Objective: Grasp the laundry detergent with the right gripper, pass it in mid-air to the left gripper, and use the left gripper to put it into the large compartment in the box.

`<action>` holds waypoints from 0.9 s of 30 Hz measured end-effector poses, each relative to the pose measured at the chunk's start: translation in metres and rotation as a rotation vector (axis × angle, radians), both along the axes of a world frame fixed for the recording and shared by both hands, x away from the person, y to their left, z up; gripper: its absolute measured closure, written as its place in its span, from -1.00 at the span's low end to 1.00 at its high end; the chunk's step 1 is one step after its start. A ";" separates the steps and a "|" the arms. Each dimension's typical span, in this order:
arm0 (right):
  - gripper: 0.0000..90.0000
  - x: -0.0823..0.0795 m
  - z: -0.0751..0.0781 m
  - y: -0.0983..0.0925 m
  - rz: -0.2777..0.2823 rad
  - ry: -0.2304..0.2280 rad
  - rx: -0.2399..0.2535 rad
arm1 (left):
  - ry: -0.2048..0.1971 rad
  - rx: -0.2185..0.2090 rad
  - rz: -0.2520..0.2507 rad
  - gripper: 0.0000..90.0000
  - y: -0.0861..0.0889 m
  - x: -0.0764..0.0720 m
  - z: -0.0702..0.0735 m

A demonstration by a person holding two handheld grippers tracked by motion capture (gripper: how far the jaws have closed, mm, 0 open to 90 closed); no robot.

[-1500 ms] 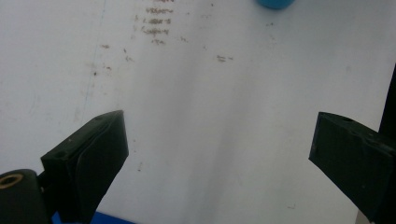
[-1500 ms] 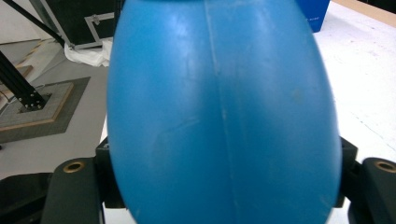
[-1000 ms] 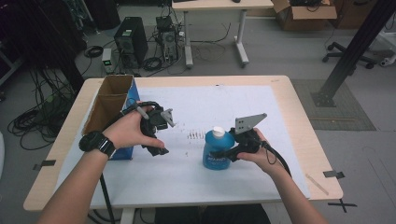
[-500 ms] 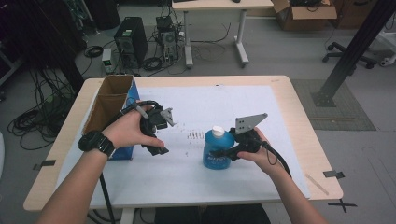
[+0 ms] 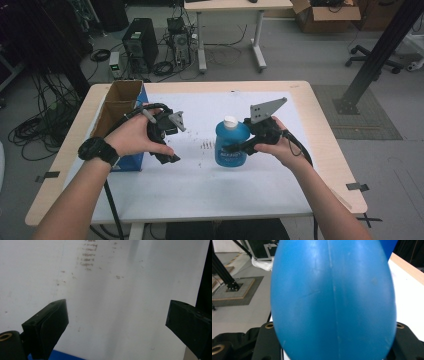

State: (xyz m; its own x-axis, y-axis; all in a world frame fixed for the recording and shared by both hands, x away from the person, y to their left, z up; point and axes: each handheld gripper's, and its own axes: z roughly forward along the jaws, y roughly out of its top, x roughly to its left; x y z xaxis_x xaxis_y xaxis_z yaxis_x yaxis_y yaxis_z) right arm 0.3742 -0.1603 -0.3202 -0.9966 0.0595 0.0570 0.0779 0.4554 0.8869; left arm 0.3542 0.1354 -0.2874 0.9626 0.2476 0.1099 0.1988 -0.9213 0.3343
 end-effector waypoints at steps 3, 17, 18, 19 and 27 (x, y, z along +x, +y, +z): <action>-0.05 0.003 0.010 0.006 0.016 -0.005 -0.014 | -0.006 -0.009 -0.006 -0.89 -0.001 -0.001 0.005; -0.05 0.010 0.013 0.037 0.086 0.024 -0.060 | -0.017 -0.043 -0.013 -0.89 -0.001 -0.006 0.026; -0.05 0.010 0.012 0.040 0.092 0.027 -0.063 | -0.019 -0.048 -0.014 -0.89 -0.002 -0.006 0.028; -0.05 0.010 0.009 0.044 0.100 0.028 -0.066 | -0.019 -0.051 -0.016 -0.89 -0.002 -0.007 0.029; -0.05 0.007 -0.001 0.067 0.146 0.041 -0.097 | -0.035 -0.085 -0.032 -0.91 -0.007 -0.011 0.041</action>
State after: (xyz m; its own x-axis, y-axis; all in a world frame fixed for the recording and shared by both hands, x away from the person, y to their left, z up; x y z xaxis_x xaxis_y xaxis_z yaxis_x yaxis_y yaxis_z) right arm 0.3814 -0.0933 -0.3208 -0.9920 -0.0788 0.0990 0.0398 0.5482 0.8354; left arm 0.3431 0.1288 -0.2463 0.9662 0.2266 0.1231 0.1567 -0.8948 0.4181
